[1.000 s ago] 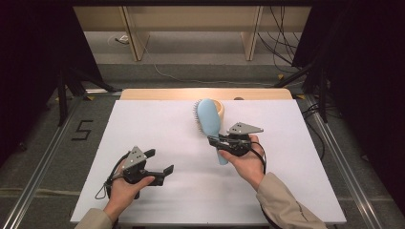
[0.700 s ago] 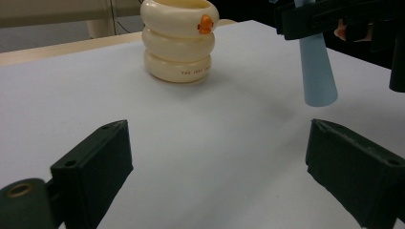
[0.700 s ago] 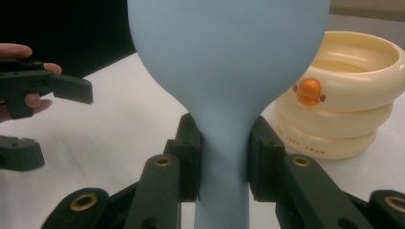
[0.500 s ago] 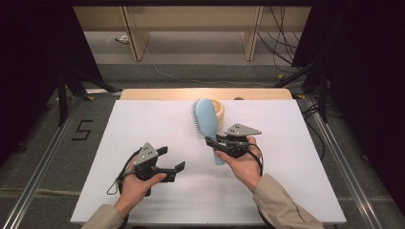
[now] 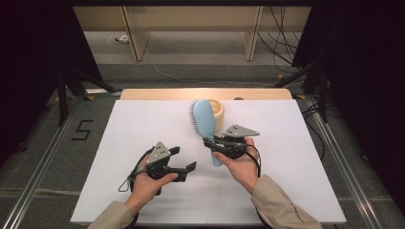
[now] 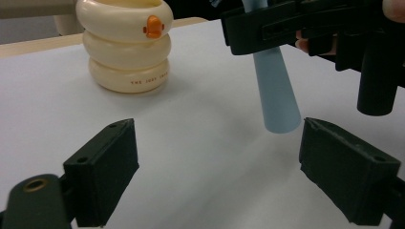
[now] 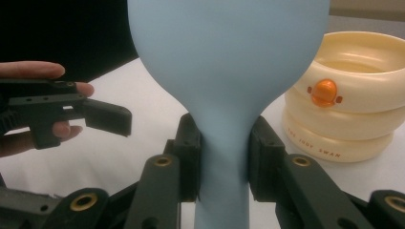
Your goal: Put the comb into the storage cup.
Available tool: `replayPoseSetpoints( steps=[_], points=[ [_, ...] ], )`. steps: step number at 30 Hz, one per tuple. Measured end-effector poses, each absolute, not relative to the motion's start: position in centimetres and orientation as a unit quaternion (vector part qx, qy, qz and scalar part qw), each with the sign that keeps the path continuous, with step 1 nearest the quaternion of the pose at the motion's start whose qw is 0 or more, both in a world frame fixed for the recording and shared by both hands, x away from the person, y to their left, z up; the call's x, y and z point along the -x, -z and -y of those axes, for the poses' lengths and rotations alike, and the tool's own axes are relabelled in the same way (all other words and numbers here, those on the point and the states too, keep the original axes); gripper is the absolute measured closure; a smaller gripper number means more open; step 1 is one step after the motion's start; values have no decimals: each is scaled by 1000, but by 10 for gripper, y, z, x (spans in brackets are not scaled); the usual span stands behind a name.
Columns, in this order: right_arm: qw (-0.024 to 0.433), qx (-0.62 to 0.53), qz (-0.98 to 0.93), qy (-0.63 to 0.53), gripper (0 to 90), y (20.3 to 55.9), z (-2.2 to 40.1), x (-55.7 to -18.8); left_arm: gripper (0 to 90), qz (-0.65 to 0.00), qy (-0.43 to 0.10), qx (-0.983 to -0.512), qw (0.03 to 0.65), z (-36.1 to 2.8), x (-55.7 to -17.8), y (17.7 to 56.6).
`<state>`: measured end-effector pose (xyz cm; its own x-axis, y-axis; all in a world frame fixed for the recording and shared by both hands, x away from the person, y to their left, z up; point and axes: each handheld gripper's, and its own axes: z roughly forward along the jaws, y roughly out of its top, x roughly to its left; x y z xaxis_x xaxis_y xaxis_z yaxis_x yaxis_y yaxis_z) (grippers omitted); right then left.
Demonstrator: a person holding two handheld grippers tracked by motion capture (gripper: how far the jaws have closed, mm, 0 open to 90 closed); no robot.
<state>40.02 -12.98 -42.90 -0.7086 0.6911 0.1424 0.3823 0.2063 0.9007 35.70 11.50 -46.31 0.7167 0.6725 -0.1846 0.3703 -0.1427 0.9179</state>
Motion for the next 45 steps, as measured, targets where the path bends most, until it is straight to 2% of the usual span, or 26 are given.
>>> replayPoseSetpoints(
  steps=[31, 45],
  points=[
    [149, -353, -756, -530, 703, 430, 122, -396, 167, -337, -105, -753, 555, -72, -366, 469],
    [147, -353, -756, -532, 703, 431, 119, -395, 240, -335, -103, -756, 553, -63, -369, 473]
  ],
)
